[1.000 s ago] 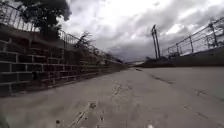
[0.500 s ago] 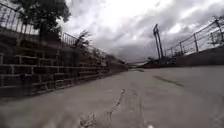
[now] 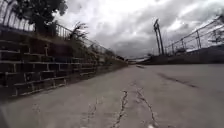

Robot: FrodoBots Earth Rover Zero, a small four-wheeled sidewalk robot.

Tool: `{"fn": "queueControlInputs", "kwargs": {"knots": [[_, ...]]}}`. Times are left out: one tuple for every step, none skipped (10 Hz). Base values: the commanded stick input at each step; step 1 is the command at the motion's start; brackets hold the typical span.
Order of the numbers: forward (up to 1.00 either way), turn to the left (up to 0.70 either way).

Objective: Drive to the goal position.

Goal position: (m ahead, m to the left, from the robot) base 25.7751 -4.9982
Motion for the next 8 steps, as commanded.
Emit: {"fn": "queueControlInputs", "kwargs": {"knots": [[1.0,0.0],[1.0,0.0],[1.0,0.0],[1.0,0.0],[1.0,0.0],[1.0,0.0],[1.0,0.0],[1.0,0.0]]}}
